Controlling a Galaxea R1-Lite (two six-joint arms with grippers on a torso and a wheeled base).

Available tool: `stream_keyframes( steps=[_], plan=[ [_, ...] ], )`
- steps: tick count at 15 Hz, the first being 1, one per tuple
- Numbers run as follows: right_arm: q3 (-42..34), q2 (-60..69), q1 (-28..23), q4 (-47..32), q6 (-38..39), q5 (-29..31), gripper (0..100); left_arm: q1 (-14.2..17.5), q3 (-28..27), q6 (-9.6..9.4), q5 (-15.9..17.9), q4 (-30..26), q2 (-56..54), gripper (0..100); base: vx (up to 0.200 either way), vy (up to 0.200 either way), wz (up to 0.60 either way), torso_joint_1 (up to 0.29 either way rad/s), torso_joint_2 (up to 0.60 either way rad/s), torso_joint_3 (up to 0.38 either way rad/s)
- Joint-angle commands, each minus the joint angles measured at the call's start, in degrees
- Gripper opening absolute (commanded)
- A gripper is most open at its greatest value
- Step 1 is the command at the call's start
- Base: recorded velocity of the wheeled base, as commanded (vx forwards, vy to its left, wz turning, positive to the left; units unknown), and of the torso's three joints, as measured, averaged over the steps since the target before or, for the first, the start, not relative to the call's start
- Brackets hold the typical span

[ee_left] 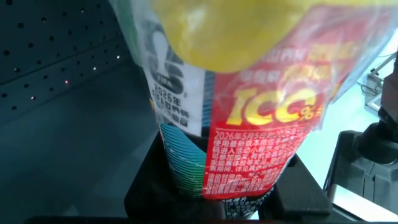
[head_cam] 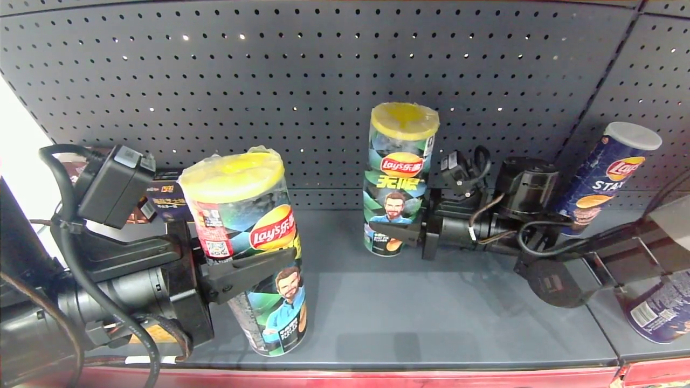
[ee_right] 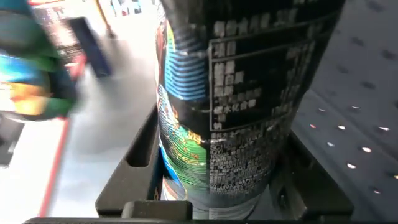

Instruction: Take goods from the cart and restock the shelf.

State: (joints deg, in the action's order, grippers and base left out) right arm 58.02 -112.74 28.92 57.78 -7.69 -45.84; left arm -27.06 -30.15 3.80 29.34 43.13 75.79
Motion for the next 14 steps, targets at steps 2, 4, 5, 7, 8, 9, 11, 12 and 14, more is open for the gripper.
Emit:
stream_keyframes(
  steps=[2, 4, 5, 7, 8, 9, 11, 12, 14],
  plan=[
    [-13.45, 8.76, 5.45, 6.46, -0.13, 4.0, 0, -0.01, -0.17, 0.06, 0.01, 0.02, -0.03, 0, 0.0, 0.0, 0.0, 0.0, 0.0, 0.0],
    [-23.91, 8.68, 8.0, 14.11, -0.13, 7.52, 0, -0.01, 0.0, 0.06, -0.08, 0.02, -0.12, 0, 0.0, 0.0, 0.0, 0.0, 0.0, 0.0],
    [-27.34, 7.53, 7.82, 17.45, -0.13, 7.52, 0, -0.01, 0.09, 0.06, -0.08, 0.02, -0.12, 0, 0.0, 0.0, 0.0, 0.0, 0.0, 0.0],
    [-30.07, 4.98, 7.65, 22.28, -0.22, 7.6, 0, -0.01, 0.09, 0.06, -0.08, 0.02, -0.2, 0, 0.0, 0.0, 0.0, 0.0, 0.0, 0.0],
    [-32.0, 2.79, 7.65, 26.24, -0.22, 7.6, 0, 0.08, 0.18, 0.06, -0.08, -0.06, -0.2, 0, 0.0, 0.0, 0.0, 0.0, 0.0, 0.0],
    [-32.61, 2.0, 7.65, 27.56, -0.22, 7.52, 0, 0.08, 0.18, 0.06, -0.08, -0.06, -0.2, 0, 0.0, 0.0, 0.0, 0.0, 0.0, 0.0],
    [-33.85, 0.77, 7.65, 28.96, -0.31, 7.34, 0, 0.17, 0.18, 0.06, -0.16, -0.06, -0.2, 0, 0.0, 0.0, 0.0, 0.0, 0.0, 0.0],
    [-33.85, 0.68, 7.56, 28.96, -0.31, 7.34, 0, 0.17, 0.18, 0.06, -0.16, -0.06, -0.2, 0, 0.0, 0.0, 0.0, 0.0, 0.0, 0.0],
    [-33.76, 0.06, 7.47, 29.05, -0.31, 7.34, 0, 0.17, 0.18, 0.06, -0.16, -0.06, -0.2, 0, 0.0, 0.0, 0.0, 0.0, 0.0, 0.0]
  ],
)
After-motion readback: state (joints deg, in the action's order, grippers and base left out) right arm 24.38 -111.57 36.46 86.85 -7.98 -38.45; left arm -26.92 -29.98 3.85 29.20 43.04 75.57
